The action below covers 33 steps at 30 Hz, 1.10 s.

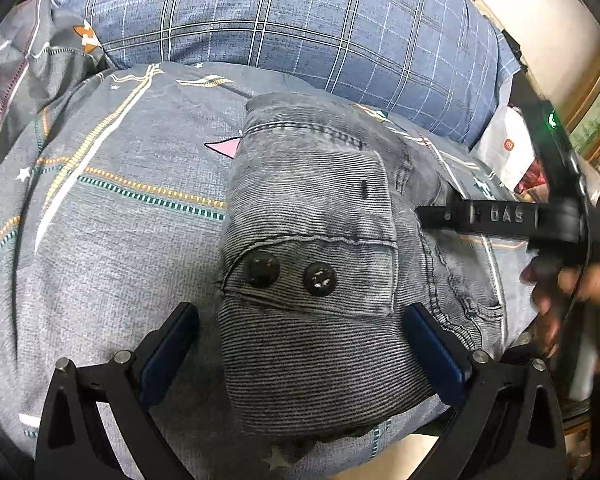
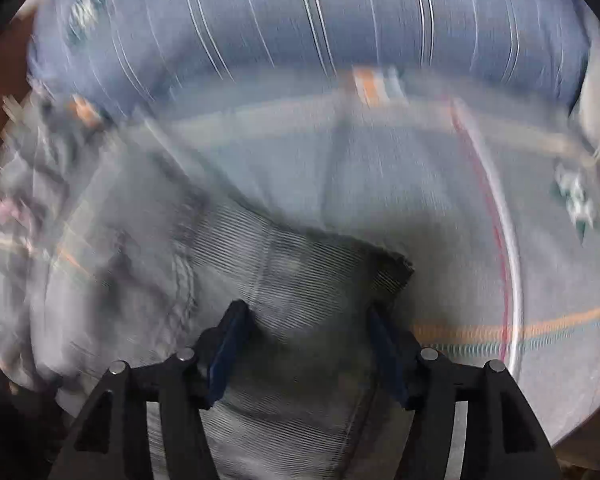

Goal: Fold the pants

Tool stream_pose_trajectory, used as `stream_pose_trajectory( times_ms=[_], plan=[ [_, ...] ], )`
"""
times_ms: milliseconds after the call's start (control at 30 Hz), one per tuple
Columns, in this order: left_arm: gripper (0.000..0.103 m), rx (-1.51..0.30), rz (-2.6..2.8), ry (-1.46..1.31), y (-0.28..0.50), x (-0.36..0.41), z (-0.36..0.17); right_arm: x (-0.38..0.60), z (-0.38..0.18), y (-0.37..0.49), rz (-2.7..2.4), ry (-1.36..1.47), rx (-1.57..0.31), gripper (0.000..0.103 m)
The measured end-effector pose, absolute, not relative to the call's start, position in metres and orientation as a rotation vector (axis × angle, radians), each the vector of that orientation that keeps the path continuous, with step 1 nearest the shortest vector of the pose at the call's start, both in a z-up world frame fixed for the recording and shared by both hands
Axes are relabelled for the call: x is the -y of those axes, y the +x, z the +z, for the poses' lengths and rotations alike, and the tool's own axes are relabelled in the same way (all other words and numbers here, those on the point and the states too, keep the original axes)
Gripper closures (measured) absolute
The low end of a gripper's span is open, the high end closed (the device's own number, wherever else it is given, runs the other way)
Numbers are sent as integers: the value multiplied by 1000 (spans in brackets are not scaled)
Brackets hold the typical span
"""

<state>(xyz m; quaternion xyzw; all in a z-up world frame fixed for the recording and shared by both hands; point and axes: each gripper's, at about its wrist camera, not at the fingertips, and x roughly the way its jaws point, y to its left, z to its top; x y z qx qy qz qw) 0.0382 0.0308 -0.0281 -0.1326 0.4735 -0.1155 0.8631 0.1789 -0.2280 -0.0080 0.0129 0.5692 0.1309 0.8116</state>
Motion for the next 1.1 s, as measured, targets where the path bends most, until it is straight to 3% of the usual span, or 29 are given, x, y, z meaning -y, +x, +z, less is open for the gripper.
stream_pose_trajectory(
  times_ms=[233,433,733,867,900,1100],
  plan=[
    [1,-913,-146,-183,15,-28,1,242,45,121,324,96,-1024,35],
    [1,-952,-85,-128,16,-24,-3,244,-27,94,304,64,-1164,29],
    [1,-983,-47,-68,20,-17,-11,256,12,70,326,96,-1025,26],
    [1,-1020,-51,-80,25,-15,-21,241,-29,65,317,-5,-1122,22],
    [1,-1037,-49,-80,25,-15,-24,246,-27,64,301,20,-1107,16],
    [1,-979,-68,-129,22,-25,0,272,-6,66,330,161,-1091,15]
  ],
)
